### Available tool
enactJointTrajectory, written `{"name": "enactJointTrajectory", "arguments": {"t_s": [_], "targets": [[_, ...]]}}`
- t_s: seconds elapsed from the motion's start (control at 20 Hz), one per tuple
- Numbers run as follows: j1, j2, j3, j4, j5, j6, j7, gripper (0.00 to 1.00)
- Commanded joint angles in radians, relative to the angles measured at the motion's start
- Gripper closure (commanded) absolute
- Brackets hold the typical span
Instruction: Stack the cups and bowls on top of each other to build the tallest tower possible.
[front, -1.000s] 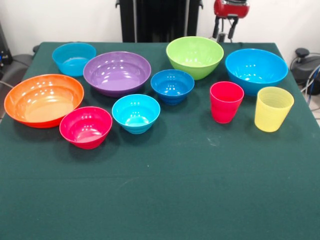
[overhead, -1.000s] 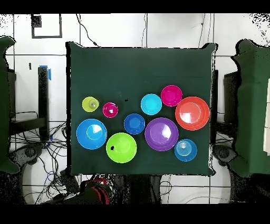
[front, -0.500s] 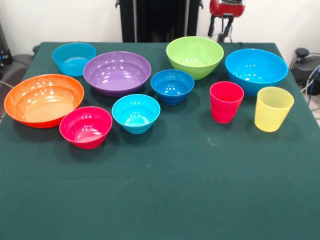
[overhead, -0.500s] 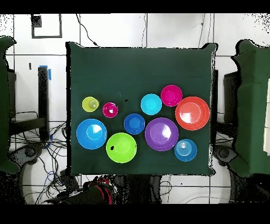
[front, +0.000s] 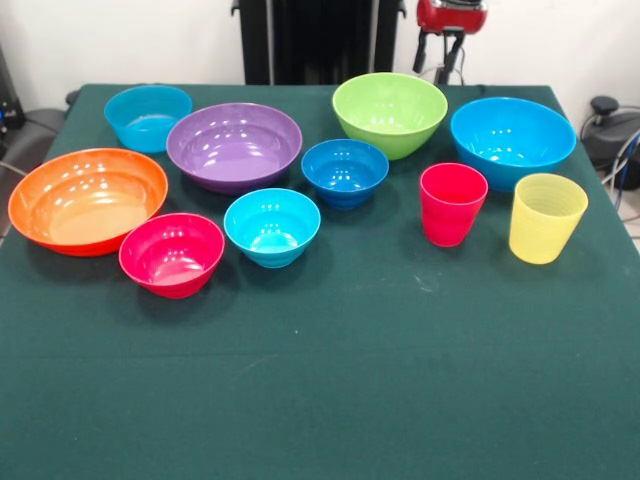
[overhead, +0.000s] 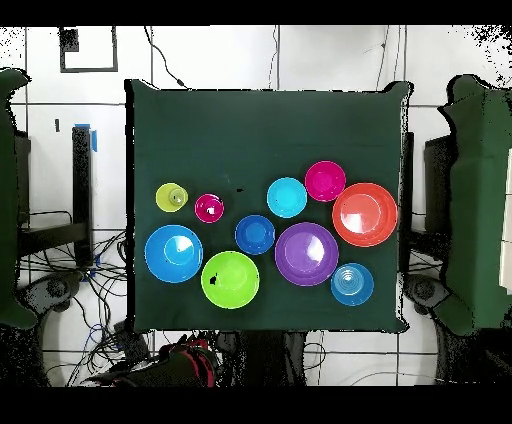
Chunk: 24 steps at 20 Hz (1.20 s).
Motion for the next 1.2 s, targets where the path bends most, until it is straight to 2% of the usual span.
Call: {"name": "enactJointTrajectory", "arguments": {"t_s": [0.05, 0.55, 1.2], "targets": [[-0.013, 0.05, 0.053, -0.107, -0.018, 0.062, 0.049, 0.0], [-0.014, 0.089, 0.034, -0.131, -0.018, 0.035, 0.047, 0.0], [0.006, 0.091, 0.018, -0.146, 0.002, 0.044, 0.048, 0.0]]}}
